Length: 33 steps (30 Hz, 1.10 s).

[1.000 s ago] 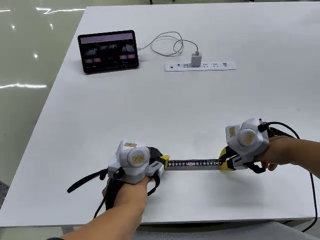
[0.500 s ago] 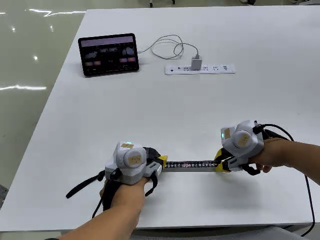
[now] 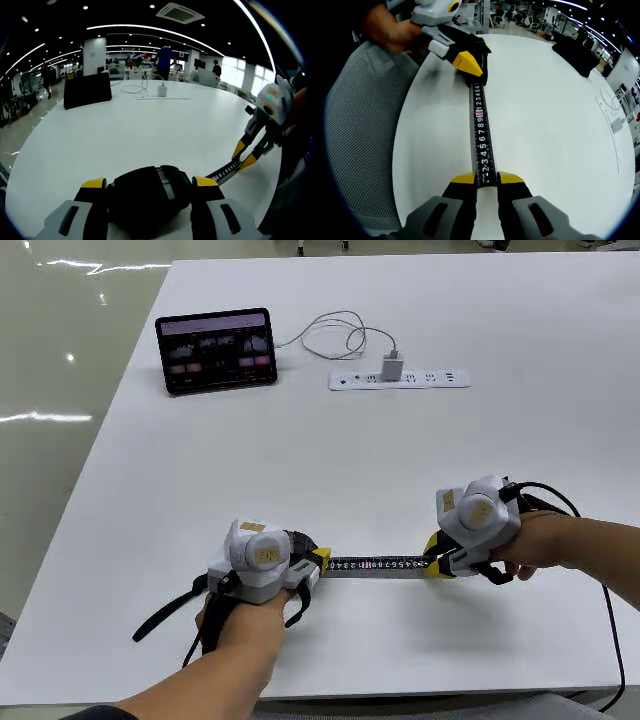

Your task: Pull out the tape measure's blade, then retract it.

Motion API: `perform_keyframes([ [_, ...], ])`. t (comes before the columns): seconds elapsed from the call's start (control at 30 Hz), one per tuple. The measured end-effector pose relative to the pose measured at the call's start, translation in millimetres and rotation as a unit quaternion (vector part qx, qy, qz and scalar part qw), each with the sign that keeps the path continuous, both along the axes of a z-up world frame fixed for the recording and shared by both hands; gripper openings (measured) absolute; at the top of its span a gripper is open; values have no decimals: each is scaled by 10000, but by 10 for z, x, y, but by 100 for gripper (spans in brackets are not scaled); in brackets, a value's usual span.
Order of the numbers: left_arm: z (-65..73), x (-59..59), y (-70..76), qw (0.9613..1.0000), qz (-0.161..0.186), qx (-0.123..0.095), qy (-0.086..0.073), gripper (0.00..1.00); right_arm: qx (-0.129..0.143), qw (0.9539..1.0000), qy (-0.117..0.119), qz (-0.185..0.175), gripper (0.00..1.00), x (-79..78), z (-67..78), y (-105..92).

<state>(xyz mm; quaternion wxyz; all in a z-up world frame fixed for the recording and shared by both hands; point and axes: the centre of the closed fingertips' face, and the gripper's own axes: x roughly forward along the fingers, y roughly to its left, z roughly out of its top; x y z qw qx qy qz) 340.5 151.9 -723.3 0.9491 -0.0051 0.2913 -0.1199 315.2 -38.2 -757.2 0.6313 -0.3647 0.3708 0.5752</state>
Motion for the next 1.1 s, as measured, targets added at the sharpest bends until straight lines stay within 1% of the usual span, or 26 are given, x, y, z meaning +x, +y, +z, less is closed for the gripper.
perform_keyframes([
  [0.13,4,-9,14,10000,38,-45,26,62,5,10000,-10,28,10,12,-5,36],
  [0.27,0,-13,12,10000,19,-44,31,62,53,10000,24,57,10,-22,-8,119],
  [0.33,-1,-11,10,10000,15,-44,25,62,11,9999,20,111,10,-35,-21,136],
  [0.7,-6,-14,15,9999,68,-53,63,62,17,9999,13,166,10,1,-25,248],
  [1.1,-8,-15,17,9999,59,-82,98,62,44,9998,10,181,10,-8,-20,375],
])
